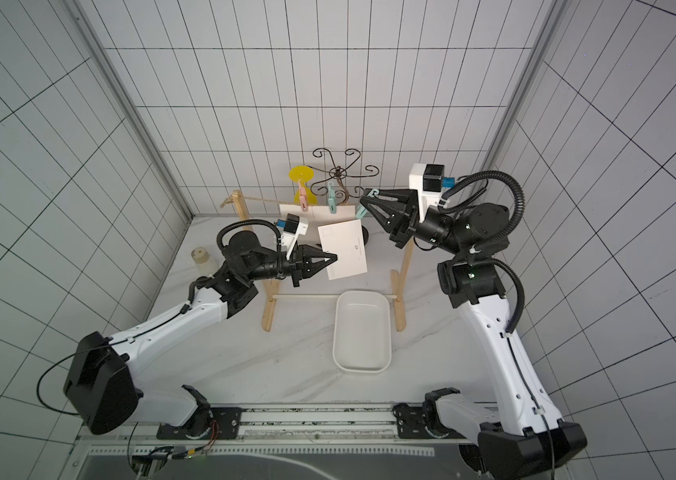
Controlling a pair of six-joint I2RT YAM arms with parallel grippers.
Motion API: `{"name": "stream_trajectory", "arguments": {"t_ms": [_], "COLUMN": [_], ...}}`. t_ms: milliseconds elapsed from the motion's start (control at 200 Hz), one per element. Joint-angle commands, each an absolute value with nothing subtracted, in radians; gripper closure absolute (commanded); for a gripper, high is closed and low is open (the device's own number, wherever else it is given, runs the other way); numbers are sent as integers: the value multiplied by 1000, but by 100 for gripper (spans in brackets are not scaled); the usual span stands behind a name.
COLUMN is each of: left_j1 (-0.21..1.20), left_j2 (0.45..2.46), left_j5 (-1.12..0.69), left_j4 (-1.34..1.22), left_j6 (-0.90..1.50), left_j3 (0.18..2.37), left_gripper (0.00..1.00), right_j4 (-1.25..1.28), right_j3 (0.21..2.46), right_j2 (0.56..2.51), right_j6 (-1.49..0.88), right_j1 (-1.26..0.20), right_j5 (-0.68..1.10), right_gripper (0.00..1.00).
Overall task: Remove the postcards from the strings
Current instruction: Place the postcard at the center of the board, then place the clamp in the storage box.
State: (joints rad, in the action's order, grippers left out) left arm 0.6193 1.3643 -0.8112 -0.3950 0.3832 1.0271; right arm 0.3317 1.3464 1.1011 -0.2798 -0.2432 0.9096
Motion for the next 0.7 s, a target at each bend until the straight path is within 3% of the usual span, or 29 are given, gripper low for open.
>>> {"name": "stream_trajectory", "arguments": {"t_ms": [0, 475, 695], "left_j1": [624, 654, 654], "left_j2": [1270, 814, 789], "left_j5": [-722, -498, -456], "left_j4": [-401, -80, -61], "left_j6": [415, 501, 574], "left_j3": [952, 547, 416], "left_gripper": [100, 100, 100], "right_j4": [217, 6, 22], "right_j3": [1257, 724, 524], "right_j2": [1023, 719, 678], "right_j6": [-237, -308, -381], "right_j1": [-278, -391, -419], "right_j5": [821, 573, 489], "right_gripper": [100, 100, 100]}}
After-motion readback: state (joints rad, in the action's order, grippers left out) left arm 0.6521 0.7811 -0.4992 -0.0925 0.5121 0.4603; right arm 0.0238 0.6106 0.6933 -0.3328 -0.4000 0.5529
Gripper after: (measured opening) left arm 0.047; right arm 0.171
